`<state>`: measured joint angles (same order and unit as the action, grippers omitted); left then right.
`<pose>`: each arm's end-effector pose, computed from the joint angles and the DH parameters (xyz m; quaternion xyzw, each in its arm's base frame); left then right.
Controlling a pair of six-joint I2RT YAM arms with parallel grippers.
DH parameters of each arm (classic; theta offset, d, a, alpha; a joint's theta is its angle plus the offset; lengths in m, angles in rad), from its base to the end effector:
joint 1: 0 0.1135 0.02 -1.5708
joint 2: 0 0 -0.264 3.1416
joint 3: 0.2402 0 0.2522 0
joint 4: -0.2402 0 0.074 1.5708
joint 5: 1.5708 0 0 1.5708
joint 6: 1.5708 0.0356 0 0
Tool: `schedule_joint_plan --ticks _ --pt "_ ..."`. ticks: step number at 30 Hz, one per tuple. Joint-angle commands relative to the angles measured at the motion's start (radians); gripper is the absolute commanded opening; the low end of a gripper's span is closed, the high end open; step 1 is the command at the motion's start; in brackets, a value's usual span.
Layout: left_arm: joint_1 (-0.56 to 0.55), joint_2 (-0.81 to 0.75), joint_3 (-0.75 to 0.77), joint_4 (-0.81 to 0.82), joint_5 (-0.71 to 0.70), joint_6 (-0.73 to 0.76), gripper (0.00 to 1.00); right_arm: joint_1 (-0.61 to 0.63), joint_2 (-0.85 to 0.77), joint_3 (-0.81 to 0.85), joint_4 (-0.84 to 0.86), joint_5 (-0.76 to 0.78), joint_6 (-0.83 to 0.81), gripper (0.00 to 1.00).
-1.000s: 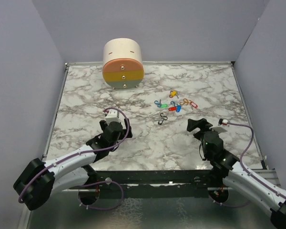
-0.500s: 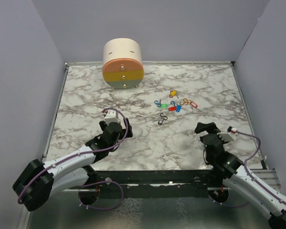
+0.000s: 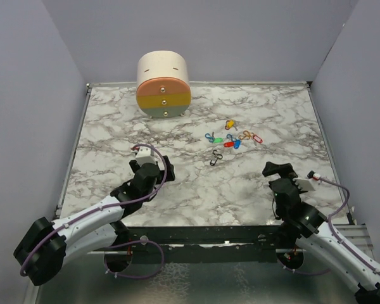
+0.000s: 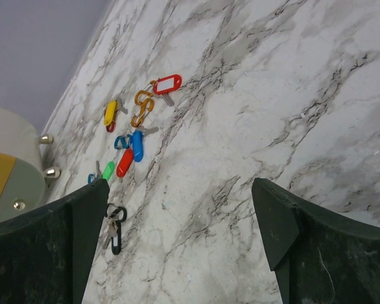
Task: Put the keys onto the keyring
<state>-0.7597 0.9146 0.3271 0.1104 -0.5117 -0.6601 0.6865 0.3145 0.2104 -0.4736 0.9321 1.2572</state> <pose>0.1493 -0.1178 0.1886 -0.0903 0.8319 -0.1639 0.5224 0.0944 0.0404 0.1774 0.4265 0.6934 0.1288 0.5663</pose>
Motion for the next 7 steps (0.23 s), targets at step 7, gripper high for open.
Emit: schedule_joint_plan --ticks 7 --pt "-0.003 -0.016 -0.017 0.012 -0.045 0.000 0.99 0.004 0.007 0.010 0.010 0.036 0.000 0.99"
